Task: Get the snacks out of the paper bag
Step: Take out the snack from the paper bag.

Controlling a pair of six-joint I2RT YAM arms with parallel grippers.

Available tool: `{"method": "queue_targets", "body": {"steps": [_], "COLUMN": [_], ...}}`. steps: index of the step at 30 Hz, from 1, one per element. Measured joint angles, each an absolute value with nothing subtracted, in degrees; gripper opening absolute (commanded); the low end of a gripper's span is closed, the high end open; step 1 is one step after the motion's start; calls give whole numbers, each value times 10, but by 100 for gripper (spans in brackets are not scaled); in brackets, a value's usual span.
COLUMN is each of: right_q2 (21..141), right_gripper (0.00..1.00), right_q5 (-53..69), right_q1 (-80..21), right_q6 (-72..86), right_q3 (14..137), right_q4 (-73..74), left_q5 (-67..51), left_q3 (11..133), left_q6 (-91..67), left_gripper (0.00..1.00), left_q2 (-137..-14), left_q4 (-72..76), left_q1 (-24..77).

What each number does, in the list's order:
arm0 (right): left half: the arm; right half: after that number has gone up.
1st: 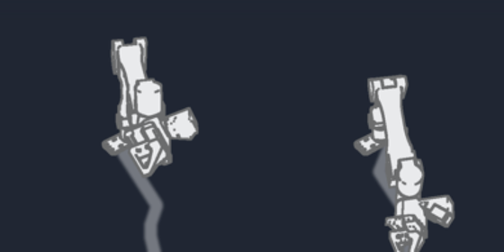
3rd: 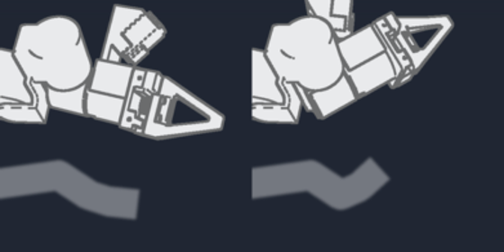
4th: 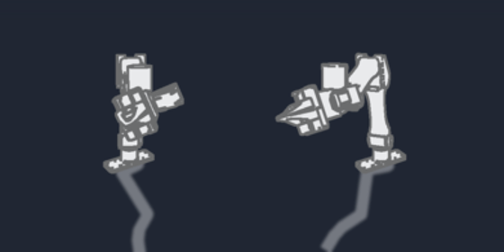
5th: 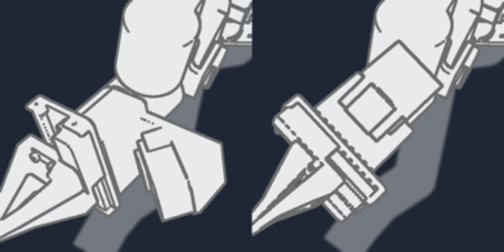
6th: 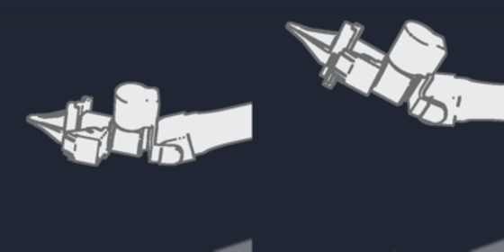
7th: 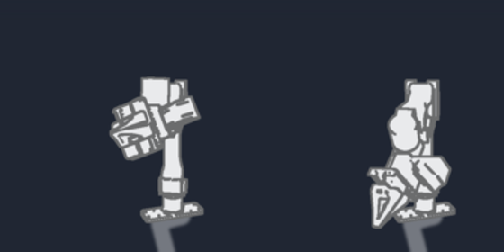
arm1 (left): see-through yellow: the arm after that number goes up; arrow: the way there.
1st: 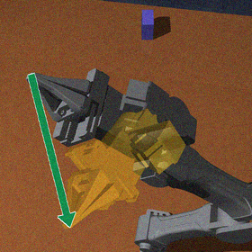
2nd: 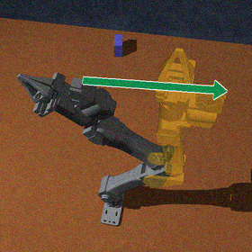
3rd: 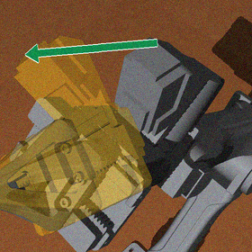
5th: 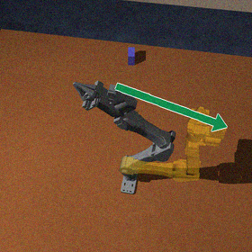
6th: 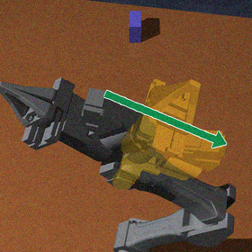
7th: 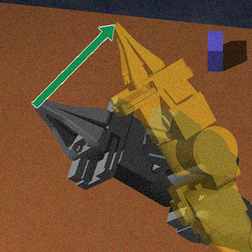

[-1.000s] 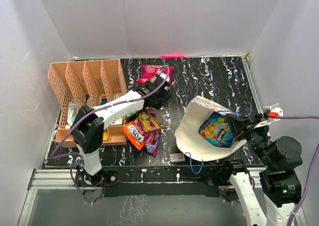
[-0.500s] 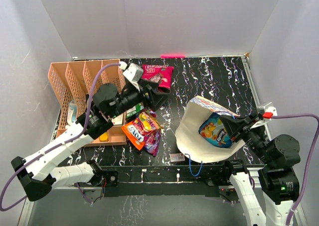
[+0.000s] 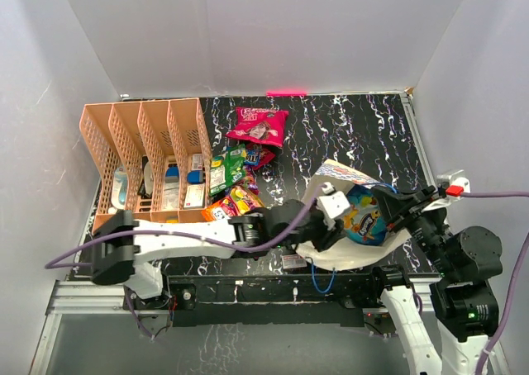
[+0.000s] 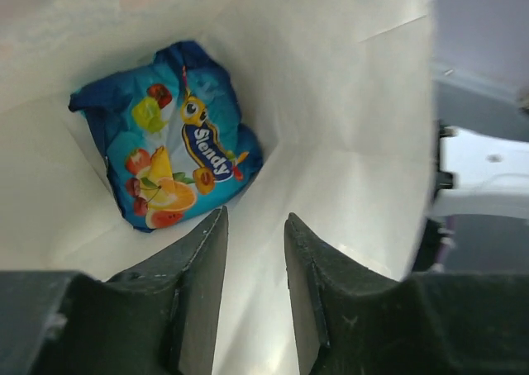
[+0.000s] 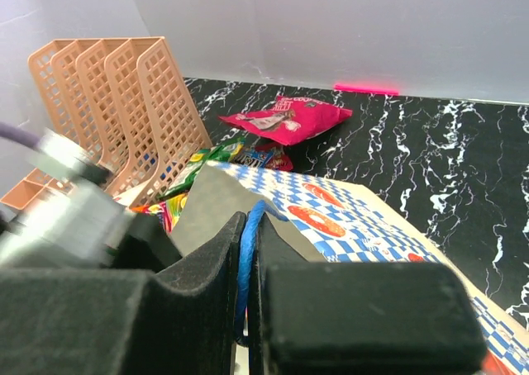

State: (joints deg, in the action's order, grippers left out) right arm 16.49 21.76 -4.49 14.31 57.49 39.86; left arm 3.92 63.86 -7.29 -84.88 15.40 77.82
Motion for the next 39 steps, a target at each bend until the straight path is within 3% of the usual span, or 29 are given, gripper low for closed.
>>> {"method": "queue_targets", "body": {"steps": [11, 17, 19, 24, 29, 30, 39], "right_q2": [165, 165, 165, 165, 165, 165, 165], "right_gripper": [8, 8, 8, 8, 8, 8, 8], "right_q5": [212, 214, 215, 216, 216, 217, 222], "right_q1": [-45, -45, -45, -45, -45, -45, -45], "right_q6": [151, 152, 152, 152, 154, 154, 156], "right_q3": [612, 612, 612, 614, 615, 615, 615], "right_q4": [401, 401, 402, 405, 406, 406, 406], "left_q5": [149, 194, 208, 239, 280, 288, 306], "left_q3": [677, 712, 732, 761, 795, 804, 873], "left_q6": [-48, -32, -25, -2, 13, 16, 21], "left_gripper": [21, 25, 34, 66, 82, 95, 98], "left_q2": [-1032, -1120, -1151, -1205, -1234, -1239, -1259], "left_q4": [222, 256, 262, 282, 284, 284, 234], "left_q1": [794, 794, 794, 792, 783, 780, 755]}}
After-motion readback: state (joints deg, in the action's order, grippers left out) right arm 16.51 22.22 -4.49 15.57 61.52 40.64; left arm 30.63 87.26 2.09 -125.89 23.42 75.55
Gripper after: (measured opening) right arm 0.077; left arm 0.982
